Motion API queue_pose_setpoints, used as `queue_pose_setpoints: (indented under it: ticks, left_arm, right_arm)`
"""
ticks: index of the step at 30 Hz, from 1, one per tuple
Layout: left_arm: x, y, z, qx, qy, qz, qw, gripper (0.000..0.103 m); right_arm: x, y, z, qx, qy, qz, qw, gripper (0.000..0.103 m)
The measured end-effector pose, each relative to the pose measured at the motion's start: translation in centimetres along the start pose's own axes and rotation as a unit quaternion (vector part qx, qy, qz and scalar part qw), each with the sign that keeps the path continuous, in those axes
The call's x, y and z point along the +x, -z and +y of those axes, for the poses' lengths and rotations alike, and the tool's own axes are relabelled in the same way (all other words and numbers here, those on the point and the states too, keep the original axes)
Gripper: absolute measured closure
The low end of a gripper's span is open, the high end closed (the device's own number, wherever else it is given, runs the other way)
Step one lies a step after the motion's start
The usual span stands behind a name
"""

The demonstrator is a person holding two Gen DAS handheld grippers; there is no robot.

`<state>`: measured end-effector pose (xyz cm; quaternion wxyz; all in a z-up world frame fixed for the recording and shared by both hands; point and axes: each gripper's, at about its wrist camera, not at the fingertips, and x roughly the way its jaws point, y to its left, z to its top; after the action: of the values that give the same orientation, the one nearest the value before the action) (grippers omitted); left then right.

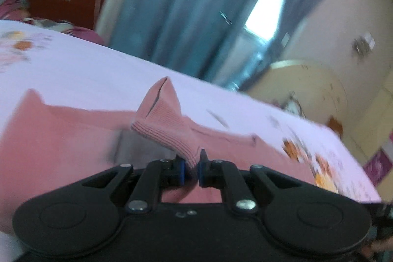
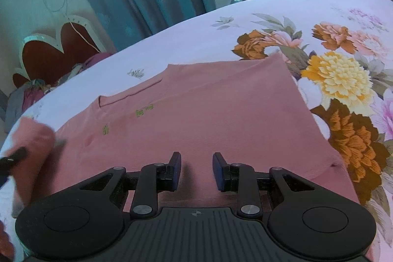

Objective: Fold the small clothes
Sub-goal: 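Fold the held sleeve across the body toward the right tool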

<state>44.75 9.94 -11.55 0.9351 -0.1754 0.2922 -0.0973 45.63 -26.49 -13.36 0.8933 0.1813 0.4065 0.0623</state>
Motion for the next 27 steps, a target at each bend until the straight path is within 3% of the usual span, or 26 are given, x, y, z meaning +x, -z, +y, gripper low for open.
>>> queue_pose_setpoints:
  ticks: [4,8,9,10,12,13,14,15,16,17,22,25,26,27]
  left_arm:
    - [2.7,1.6,-4.4,0.041,0.025,0.037,0.9981,0.094]
    - [6.2,3.1,-5.6,0.044,0.037,0.080,0.9951,0.091]
    - [7.2,3.6,-6.1,0.047,0.041,0.100,0.9930,0.085]
    - [8.1,4.2,-6.6,0.055,0.044,0.121,0.9901,0.072]
    - [8.1,5.1,-7.5,0.085,0.039,0.113,0.9892,0.062]
    - [7.7,5.2,-7.8,0.098,0.039,0.111,0.9882,0.049]
    - [6.9,5.3,-8.0,0.104,0.038,0.106,0.9881,0.034]
    - [5.6,5.2,-8.0,0.108,0.036,0.091,0.9893,0.029]
    - [4.4,5.1,-7.8,0.114,0.032,0.072,0.9903,0.029]
    - [3.1,4.8,-7.3,0.120,0.026,0.056,0.9908,0.030]
    - [-3.4,3.9,-1.3,0.098,-0.052,0.023,0.9936,0.045]
    - [-6.6,4.5,3.4,0.082,-0.113,0.029,0.9898,0.049]
    - [-7.0,4.7,4.8,0.070,-0.123,0.040,0.9891,0.055]
    - [-7.1,4.9,6.0,0.057,-0.132,0.052,0.9883,0.058]
  right_arm:
    - [-1.1,0.0,-1.3,0.008,-0.005,-0.004,1.000,0.074]
    - [-2.0,0.1,-2.2,0.008,-0.010,-0.005,1.000,0.074]
    - [-2.2,0.1,-2.6,0.013,-0.014,-0.005,1.000,0.073]
    - [-2.4,0.1,-2.9,0.019,-0.020,-0.005,1.000,0.073]
    - [-2.5,0.1,-3.4,0.036,-0.020,-0.006,0.999,0.073]
    - [-2.5,0.1,-3.6,0.042,-0.016,-0.007,0.999,0.071]
    - [-2.4,0.1,-3.8,0.049,-0.014,-0.009,0.999,0.064]
    - [-2.3,0.1,-3.9,0.054,-0.014,-0.010,0.998,0.039]
    - [-2.2,0.0,-3.7,0.056,-0.015,-0.013,0.998,0.029]
    - [-2.2,0.0,-3.4,0.053,-0.022,-0.018,0.998,0.029]
    - [-0.9,-0.1,-0.9,0.034,-0.094,-0.001,0.995,0.041]
    - [0.9,0.2,0.8,0.028,-0.118,0.029,0.992,0.041]
    - [1.6,0.4,1.3,0.028,-0.125,0.042,0.991,0.041]
    - [2.1,0.6,1.6,0.029,-0.131,0.051,0.990,0.047]
